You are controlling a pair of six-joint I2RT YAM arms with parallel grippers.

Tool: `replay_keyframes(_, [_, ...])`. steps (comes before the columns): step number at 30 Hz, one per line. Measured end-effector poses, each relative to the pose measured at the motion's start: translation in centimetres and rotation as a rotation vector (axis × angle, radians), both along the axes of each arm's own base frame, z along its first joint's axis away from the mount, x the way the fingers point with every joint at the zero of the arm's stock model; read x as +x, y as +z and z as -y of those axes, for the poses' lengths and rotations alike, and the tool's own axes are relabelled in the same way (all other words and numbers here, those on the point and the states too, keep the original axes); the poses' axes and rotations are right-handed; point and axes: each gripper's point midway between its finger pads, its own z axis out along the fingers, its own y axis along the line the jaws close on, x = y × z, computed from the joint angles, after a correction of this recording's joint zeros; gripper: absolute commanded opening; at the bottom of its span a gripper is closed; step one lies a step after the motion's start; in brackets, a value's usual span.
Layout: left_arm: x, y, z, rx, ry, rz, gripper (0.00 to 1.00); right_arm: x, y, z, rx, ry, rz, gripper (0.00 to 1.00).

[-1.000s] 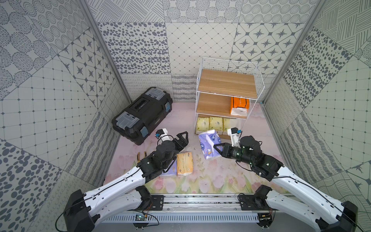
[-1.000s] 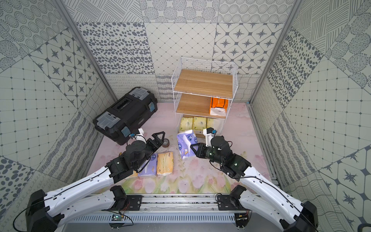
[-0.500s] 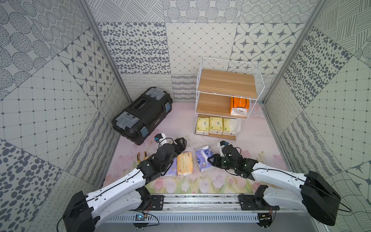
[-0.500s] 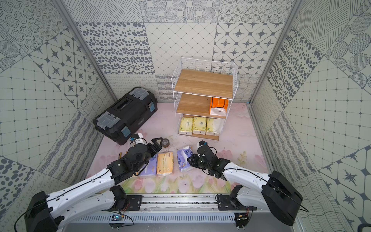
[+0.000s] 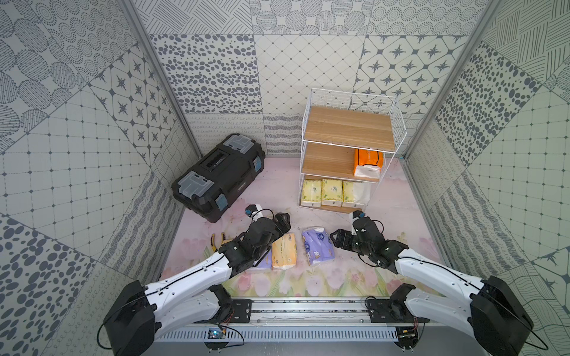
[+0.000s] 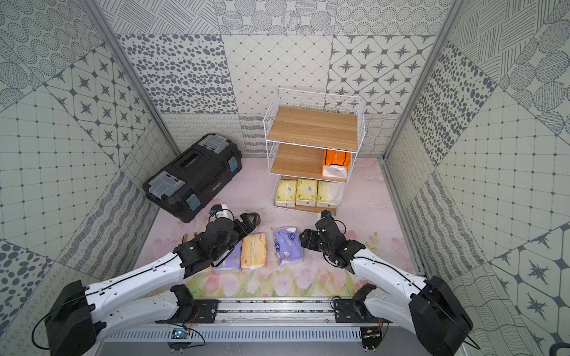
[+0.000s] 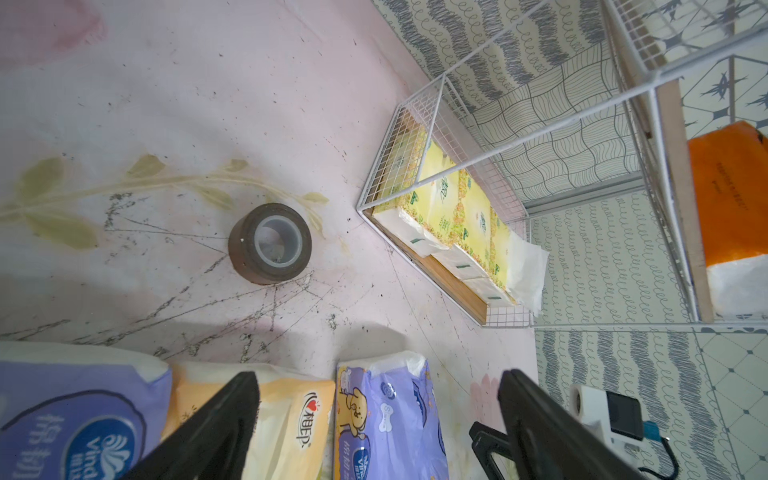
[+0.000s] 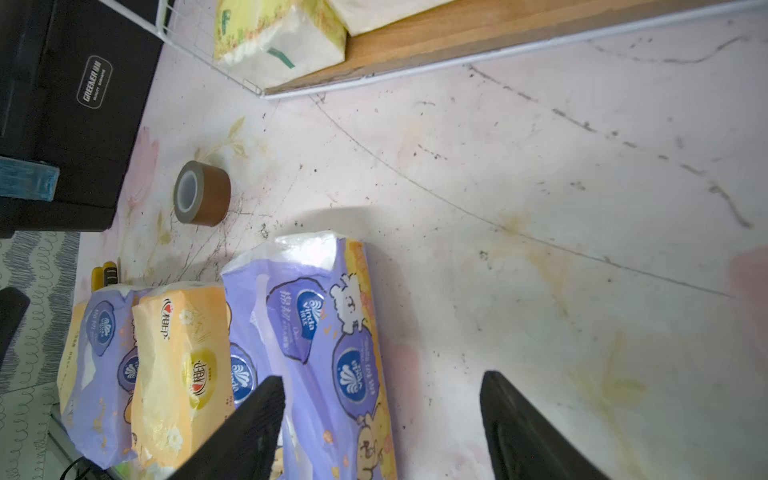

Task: Remove the tissue boxes from the shelf
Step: Place the box of tissues at the center of the board, then move the box of tissues to the center of the board.

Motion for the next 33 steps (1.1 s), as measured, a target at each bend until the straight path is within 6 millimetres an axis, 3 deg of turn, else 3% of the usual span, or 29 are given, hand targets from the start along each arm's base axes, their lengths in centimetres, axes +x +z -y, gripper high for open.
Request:
replay_keyframes(4, [0.5, -0.3, 1.0, -0.018, -0.022, -0.006, 0.96, -0.2, -1.4, -0.9, -0.044, 0.080, -0.056, 0.58])
replay_keyframes(9, [1.2, -0.1, 2.2, -0.052, -0.047, -0.013, 0.97, -0.7, -3.1, -2.4, -0.034, 0.159, -0.125, 0.47])
replay_keyframes(18, [1.8, -0.1, 3.1, -0.098, -0.070, -0.017, 0.97, -1.8, -2.4, -7.2, 0.025, 0.321, -0.125, 0.20])
replay_keyframes(28, [1.9, 0.2, 3.4, -0.133, -0.075, -0.021, 0.97, -3.4, -2.6, -8.9, 0.011, 0.371, -0.134, 0.21])
replay_keyframes(33, [2.0, 0.9, 4.0, -0.162, -0.098, -0.002, 0.96, -3.8, -2.9, -9.5, 0.009, 0.368, -0.140, 0.43])
